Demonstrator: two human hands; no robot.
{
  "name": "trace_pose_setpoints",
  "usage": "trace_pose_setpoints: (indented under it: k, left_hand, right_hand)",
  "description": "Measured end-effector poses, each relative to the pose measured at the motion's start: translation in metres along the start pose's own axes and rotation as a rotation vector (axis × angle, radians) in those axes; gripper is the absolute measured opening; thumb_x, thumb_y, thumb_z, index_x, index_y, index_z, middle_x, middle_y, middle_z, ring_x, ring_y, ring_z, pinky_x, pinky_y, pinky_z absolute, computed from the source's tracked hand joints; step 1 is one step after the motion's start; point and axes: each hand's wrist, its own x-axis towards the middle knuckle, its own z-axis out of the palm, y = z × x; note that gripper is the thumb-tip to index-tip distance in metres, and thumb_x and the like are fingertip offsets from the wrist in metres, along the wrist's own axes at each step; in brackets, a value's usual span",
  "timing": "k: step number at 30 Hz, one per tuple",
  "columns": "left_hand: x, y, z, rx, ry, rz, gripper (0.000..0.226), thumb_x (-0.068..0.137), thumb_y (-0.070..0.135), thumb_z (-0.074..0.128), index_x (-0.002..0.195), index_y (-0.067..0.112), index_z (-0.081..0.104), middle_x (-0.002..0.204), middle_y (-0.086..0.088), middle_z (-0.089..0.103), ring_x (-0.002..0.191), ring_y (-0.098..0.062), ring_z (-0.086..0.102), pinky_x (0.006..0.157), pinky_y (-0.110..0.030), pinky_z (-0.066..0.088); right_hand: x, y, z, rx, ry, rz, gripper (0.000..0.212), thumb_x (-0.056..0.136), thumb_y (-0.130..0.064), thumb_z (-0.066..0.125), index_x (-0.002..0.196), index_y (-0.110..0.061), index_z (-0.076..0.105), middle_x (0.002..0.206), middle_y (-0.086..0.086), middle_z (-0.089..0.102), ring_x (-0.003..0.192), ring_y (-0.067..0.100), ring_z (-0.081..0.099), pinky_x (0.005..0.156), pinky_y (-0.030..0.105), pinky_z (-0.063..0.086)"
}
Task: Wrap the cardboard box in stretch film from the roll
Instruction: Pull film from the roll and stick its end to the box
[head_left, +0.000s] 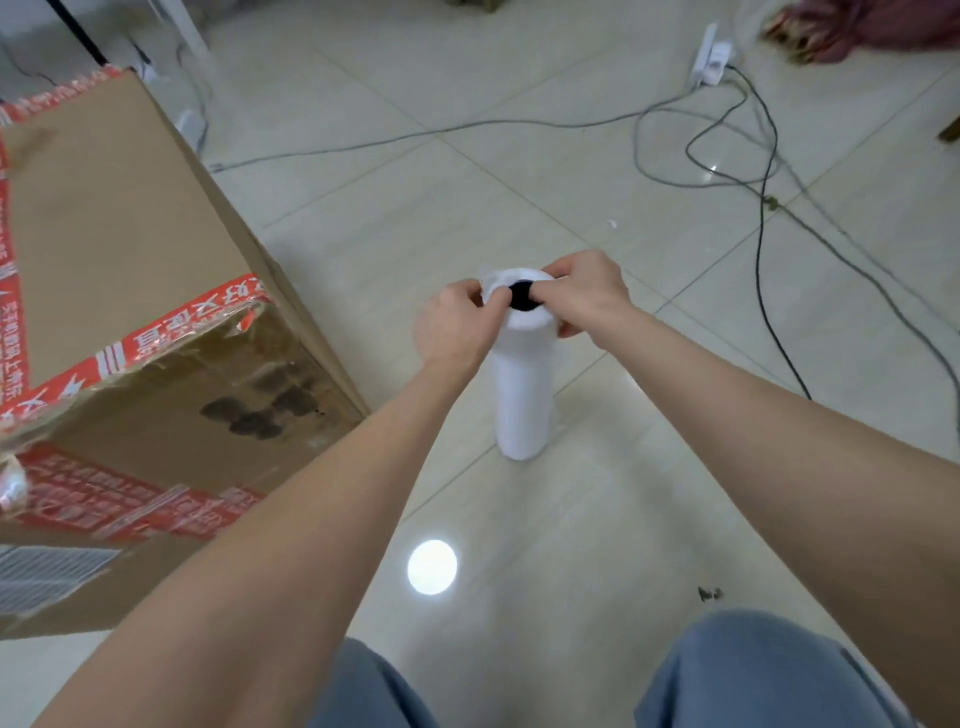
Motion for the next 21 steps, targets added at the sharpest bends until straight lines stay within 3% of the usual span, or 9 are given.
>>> trace_pose_setpoints:
  k: [3, 6, 9, 11, 13, 16, 19, 21]
  left_hand:
    - [0.000, -0.006, 0.008, -0.123, 0.027, 0.037, 0.034, 0.086, 0.039, 0.051, 0.062, 0.015, 0.045, 0.057, -0.001, 0.041, 0.059, -0.022, 0.040, 0.051, -0.028, 0.027]
    - [-0.005, -0.011, 0.012, -0.260, 0.040, 0.047, 0.036, 0.086, 0.039, 0.051, 0.068, 0.008, 0.055, 0.063, -0.004, 0.047, 0.063, -0.021, 0.045, 0.058, -0.032, 0.043]
    - [-0.009, -0.013, 0.012, -0.383, 0.031, 0.019, 0.034, 0.087, 0.035, 0.053, 0.083, 0.004, 0.067, 0.069, -0.006, 0.056, 0.068, -0.019, 0.052, 0.075, -0.047, 0.056]
    - [-0.012, -0.013, 0.010, -0.430, 0.007, 0.007, 0.032, 0.088, 0.034, 0.054, 0.088, 0.006, 0.069, 0.076, -0.008, 0.063, 0.072, -0.022, 0.059, 0.079, -0.048, 0.056]
    - [-0.017, -0.014, 0.009, -0.476, -0.017, -0.001, 0.031, 0.090, 0.033, 0.055, 0.088, 0.006, 0.069, 0.079, -0.008, 0.064, 0.072, -0.022, 0.060, 0.080, -0.049, 0.056]
    - [-0.026, -0.016, 0.006, -0.516, -0.008, -0.021, 0.023, 0.092, 0.031, 0.055, 0.084, 0.012, 0.066, 0.079, -0.006, 0.059, 0.074, -0.020, 0.056, 0.080, -0.044, 0.057]
    - [-0.032, -0.016, 0.002, -0.593, -0.023, -0.044, 0.019, 0.094, 0.026, 0.055, 0.094, 0.013, 0.067, 0.073, 0.001, 0.056, 0.069, -0.014, 0.052, 0.067, -0.030, 0.056]
    - [-0.034, -0.016, 0.002, -0.627, -0.023, -0.051, 0.021, 0.094, 0.023, 0.054, 0.104, 0.011, 0.068, 0.071, 0.006, 0.055, 0.065, -0.008, 0.050, 0.062, -0.025, 0.053]
  right_hand:
    - [0.002, 0.006, -0.002, 0.058, -0.036, -0.023, 0.017, 0.067, -0.029, 0.068, 0.080, -0.018, 0.072, 0.078, 0.003, 0.071, 0.069, 0.024, 0.070, 0.069, 0.039, 0.060]
    - [-0.005, 0.014, -0.002, 0.129, -0.016, -0.054, 0.025, 0.074, -0.034, 0.068, 0.090, -0.015, 0.071, 0.090, 0.004, 0.071, 0.080, 0.023, 0.070, 0.073, 0.037, 0.060]
    - [-0.020, 0.029, -0.005, 0.220, -0.203, -0.085, 0.042, 0.076, -0.046, 0.071, 0.111, -0.026, 0.061, 0.104, -0.010, 0.064, 0.095, 0.011, 0.061, 0.071, 0.029, 0.052]
    - [-0.031, 0.039, -0.002, 0.178, -0.299, -0.139, 0.053, 0.071, -0.042, 0.077, 0.117, -0.030, 0.053, 0.105, -0.016, 0.059, 0.099, 0.006, 0.057, 0.071, 0.029, 0.049]
    - [-0.035, 0.046, 0.007, 0.074, -0.209, -0.164, 0.060, 0.066, -0.034, 0.083, 0.118, -0.023, 0.055, 0.109, -0.007, 0.062, 0.102, 0.014, 0.059, 0.079, 0.038, 0.054]
    - [-0.043, 0.050, 0.019, -0.056, -0.061, -0.147, 0.056, 0.062, -0.030, 0.085, 0.110, -0.014, 0.061, 0.104, 0.003, 0.066, 0.095, 0.022, 0.065, 0.081, 0.040, 0.056]
    - [-0.050, 0.059, 0.025, -0.027, 0.047, -0.096, 0.024, 0.069, -0.020, 0.080, 0.079, -0.013, 0.060, 0.076, 0.004, 0.066, 0.076, 0.024, 0.069, 0.075, 0.039, 0.057]
    - [-0.054, 0.066, 0.031, 0.081, 0.087, -0.046, 0.014, 0.074, -0.011, 0.071, 0.068, -0.010, 0.058, 0.060, 0.005, 0.066, 0.064, 0.023, 0.070, 0.073, 0.041, 0.058]
